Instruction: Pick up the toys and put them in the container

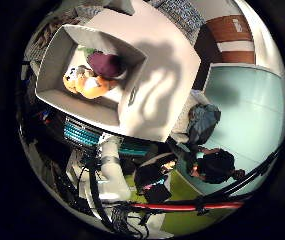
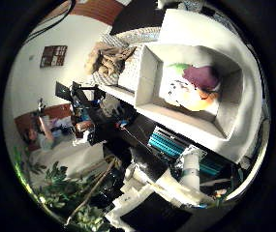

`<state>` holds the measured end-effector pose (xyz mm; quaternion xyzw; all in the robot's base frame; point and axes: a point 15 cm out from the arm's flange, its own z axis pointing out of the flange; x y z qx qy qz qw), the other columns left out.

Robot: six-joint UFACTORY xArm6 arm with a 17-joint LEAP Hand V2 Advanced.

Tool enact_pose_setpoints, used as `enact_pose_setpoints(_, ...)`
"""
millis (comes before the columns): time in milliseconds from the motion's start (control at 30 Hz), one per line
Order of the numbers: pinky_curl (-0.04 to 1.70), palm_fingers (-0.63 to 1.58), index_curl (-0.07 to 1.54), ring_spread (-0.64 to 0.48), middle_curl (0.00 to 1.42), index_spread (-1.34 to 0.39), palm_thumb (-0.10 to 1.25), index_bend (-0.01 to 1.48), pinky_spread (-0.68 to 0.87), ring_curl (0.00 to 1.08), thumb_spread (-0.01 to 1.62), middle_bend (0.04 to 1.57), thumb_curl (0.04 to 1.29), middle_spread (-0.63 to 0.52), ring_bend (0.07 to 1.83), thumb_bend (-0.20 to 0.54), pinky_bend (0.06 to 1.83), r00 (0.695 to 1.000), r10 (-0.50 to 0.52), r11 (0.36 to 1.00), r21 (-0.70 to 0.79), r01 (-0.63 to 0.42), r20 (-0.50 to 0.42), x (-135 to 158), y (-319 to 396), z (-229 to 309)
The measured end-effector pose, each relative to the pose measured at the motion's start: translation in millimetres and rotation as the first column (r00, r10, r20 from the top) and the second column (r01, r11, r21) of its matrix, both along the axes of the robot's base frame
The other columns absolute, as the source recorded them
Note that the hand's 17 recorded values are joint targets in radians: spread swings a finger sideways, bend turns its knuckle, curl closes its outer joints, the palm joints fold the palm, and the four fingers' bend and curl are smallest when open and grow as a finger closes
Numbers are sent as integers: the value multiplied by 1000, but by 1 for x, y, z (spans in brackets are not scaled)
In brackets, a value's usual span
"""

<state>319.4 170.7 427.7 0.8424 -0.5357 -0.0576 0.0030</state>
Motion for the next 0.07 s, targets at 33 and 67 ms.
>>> enact_pose_setpoints(33, 475, 165, 306, 203, 348, -382, 492, 164, 551, 240, 1062, 261, 304, 18, 465, -20, 611, 1000, -2, 1000, 0, 2, 3, 0, -2, 2)
enact_pose_setpoints(67, 465, 172, 304, 201, 345, -378, 504, 166, 550, 238, 1068, 255, 307, 16, 460, -18, 607, 1000, -4, 1000, 3, 4, 7, -1, -3, 5)
